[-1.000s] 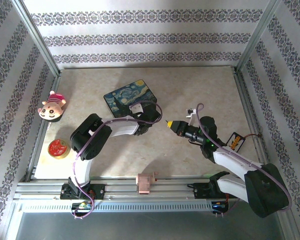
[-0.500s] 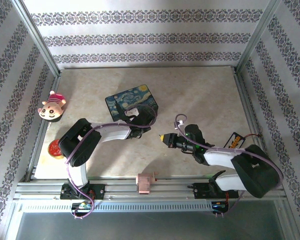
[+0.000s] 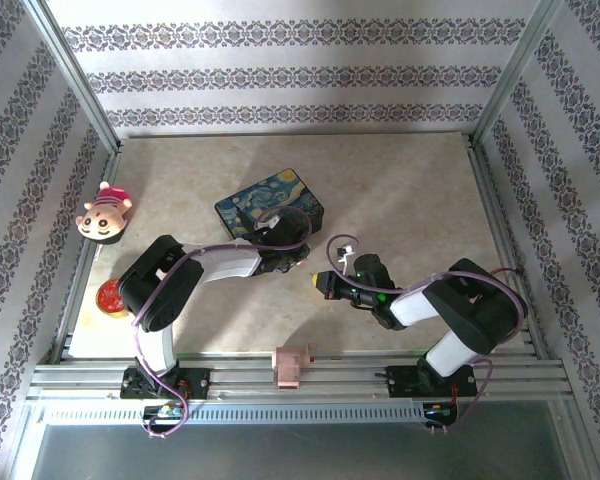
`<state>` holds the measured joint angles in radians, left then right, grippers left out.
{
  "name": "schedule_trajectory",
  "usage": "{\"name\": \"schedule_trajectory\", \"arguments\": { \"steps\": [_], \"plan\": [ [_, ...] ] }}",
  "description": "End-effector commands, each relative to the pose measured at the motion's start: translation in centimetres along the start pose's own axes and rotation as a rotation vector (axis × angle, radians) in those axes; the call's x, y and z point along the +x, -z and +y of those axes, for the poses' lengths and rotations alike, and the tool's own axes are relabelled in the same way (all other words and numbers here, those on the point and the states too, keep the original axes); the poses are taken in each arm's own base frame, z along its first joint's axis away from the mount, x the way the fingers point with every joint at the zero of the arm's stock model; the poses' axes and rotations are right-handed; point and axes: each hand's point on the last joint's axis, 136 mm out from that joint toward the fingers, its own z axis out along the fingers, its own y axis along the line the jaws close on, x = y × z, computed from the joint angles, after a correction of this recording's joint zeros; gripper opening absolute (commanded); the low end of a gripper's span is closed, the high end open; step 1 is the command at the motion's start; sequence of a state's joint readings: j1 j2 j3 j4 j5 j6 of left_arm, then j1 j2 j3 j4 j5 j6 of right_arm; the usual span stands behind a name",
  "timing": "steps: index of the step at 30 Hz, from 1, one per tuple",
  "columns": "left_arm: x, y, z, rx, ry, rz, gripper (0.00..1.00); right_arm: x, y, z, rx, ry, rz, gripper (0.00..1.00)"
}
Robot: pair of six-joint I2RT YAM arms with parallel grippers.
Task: Unlock the padlock with the key
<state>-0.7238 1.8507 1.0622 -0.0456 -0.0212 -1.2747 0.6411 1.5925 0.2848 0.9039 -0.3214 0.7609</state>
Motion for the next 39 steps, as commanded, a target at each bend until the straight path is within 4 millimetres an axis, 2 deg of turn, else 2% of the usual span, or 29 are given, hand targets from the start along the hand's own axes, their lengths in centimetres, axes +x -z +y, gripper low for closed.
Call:
{"name": "schedule_trajectory", "arguments": {
  "steps": [1, 12, 23, 39],
  "plan": [
    [0.5, -0.7, -0.9, 0.073, 0.098, 0.059, 0.08, -2.1, 0.3, 0.8, -0.002, 0.083, -0.13, 0.0],
    [1.0, -0.8, -1.6, 0.125, 0.151, 0.114, 0.08, -3.0, 1.7, 0.9, 0.035, 0.139, -0.21, 0.0],
    [1.2, -0.5, -1.3, 0.127, 0.193, 0.148, 0.09, -3.9, 0.8, 1.9, -0.009, 0.16, -0.233, 0.0],
    [1.6, -0.8, -1.5, 0.129, 0.204, 0.175, 0.09, -4.3, -1.0, 1.8, -0.075, 0.145, -0.283, 0.0]
  ]
}}
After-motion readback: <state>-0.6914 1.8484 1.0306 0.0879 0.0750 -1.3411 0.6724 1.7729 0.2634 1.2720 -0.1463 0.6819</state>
